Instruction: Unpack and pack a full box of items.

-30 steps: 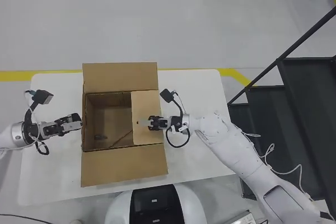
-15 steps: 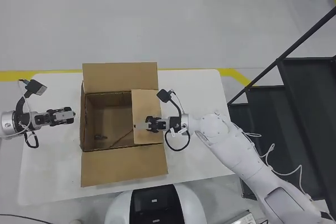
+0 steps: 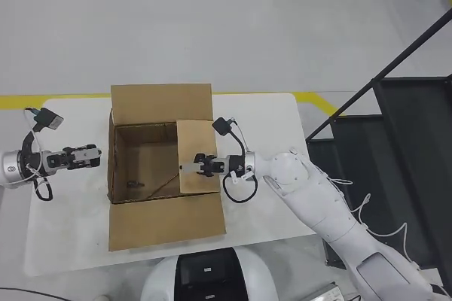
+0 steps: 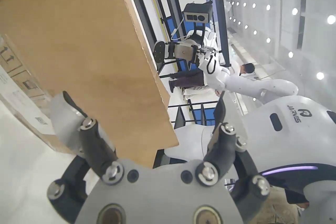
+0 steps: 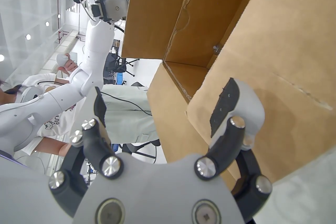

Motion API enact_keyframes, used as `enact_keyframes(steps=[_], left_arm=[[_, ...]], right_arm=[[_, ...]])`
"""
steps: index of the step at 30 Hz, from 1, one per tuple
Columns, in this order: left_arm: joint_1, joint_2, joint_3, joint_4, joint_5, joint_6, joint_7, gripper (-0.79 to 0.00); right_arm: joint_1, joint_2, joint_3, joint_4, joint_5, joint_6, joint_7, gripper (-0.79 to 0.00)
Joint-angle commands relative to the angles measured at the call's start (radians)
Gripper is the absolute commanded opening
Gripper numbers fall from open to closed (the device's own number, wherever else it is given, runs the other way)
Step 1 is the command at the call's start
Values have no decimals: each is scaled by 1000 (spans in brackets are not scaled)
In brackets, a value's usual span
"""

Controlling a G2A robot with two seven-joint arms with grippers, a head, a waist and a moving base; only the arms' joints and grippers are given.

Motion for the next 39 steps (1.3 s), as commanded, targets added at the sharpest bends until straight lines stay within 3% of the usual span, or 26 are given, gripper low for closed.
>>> enact_keyframes(steps=[1, 6, 15, 22, 33, 39], left_arm=[[-4, -5, 12, -4, -33, -17, -10, 0], [-66, -24, 99, -15, -41, -10, -17, 0], [-240, -79, 312, 90, -8, 3, -30, 0], [-312, -108, 421, 184, 19, -8, -19, 0], [-367, -133, 490, 284, 42, -33, 6, 0], [-350, -123, 475, 231, -15, -43, 16, 0]], right_arm=[[0, 0, 0, 0, 0, 0, 0, 0], [0, 0, 0, 0, 0, 0, 0, 0], [0, 0, 0, 0, 0, 0, 0, 0], [0, 0, 0, 0, 0, 0, 0, 0], [-5, 0, 3, -1, 8, 0, -13, 0], [-42, 17, 80, -5, 141, 11, 79, 0]])
